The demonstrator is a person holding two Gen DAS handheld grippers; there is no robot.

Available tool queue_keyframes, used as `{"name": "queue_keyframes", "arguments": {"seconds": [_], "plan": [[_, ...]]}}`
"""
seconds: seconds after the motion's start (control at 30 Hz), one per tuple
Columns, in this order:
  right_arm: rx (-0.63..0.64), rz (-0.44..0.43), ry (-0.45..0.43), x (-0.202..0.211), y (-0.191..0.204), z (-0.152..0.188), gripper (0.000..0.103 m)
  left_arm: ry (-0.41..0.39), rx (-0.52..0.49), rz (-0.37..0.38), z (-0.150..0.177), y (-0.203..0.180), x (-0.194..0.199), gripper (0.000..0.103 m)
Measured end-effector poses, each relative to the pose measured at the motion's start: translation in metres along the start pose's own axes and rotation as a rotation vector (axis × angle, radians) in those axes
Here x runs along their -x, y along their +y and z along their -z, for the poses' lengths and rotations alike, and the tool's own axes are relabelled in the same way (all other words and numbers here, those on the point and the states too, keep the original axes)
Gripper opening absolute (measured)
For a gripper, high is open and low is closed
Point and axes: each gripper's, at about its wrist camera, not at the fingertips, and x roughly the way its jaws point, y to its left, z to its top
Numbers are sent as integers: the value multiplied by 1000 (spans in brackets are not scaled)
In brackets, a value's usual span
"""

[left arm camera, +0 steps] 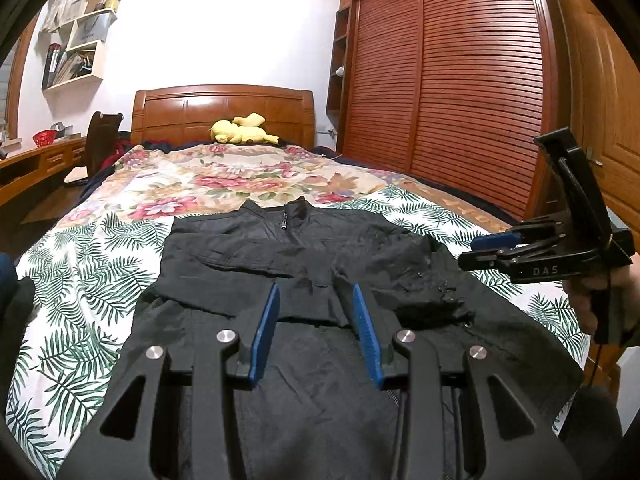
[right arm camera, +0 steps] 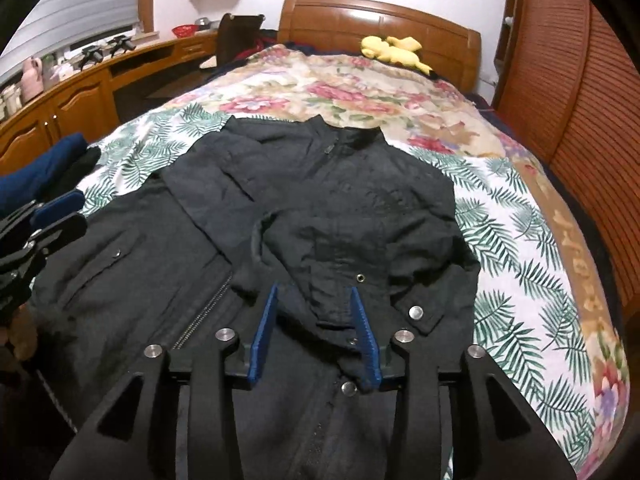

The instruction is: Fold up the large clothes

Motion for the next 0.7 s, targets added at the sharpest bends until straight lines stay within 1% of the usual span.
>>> {"name": "queue_keyframes", "arguments": {"seconds": [0.1, 0.4, 0.53, 0.7], "plan": [[-6, 12, 9, -3, -2, 1, 50, 1, 0, -3, 0, 0, -1, 37], [-71, 47, 100, -43, -23, 19, 52, 6, -7, -10, 2, 3, 2, 37], [-102, 60, 117, -61, -34, 17, 52, 8, -11, -15, 3, 4, 3, 37], [-166, 48, 119, -82, -51, 9, 52, 9, -12, -20, 3, 4, 3, 37]]}}
